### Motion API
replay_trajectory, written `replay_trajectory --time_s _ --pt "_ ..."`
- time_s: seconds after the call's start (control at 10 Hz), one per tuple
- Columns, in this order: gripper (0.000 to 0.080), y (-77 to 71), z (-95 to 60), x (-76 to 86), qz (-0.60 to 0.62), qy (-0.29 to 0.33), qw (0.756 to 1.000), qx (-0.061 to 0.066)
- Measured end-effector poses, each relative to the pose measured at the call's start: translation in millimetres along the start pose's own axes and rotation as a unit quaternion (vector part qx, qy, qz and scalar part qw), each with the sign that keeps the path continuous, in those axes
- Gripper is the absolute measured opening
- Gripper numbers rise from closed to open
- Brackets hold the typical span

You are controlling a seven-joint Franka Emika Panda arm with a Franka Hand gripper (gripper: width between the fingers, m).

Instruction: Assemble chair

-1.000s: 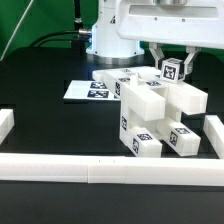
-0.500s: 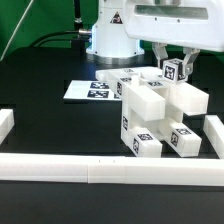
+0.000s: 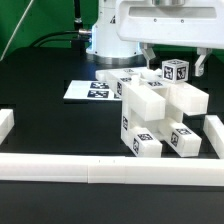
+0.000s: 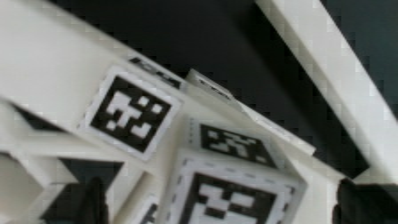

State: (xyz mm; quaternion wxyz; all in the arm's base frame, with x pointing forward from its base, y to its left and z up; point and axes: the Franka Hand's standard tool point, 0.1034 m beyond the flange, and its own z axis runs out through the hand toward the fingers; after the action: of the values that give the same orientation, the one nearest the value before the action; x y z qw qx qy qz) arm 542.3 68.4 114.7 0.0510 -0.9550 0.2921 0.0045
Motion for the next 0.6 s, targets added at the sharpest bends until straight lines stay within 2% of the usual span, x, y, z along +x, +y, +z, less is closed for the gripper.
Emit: replay_trajectory --time_s 0.4,0.6 --pt "0.0648 1.8 0.2 1.3 -0.136 0.000 0.991 0.000" --pt "0.0648 1.3 0.4 0.6 -0.210 0.001 0.978 -0.005"
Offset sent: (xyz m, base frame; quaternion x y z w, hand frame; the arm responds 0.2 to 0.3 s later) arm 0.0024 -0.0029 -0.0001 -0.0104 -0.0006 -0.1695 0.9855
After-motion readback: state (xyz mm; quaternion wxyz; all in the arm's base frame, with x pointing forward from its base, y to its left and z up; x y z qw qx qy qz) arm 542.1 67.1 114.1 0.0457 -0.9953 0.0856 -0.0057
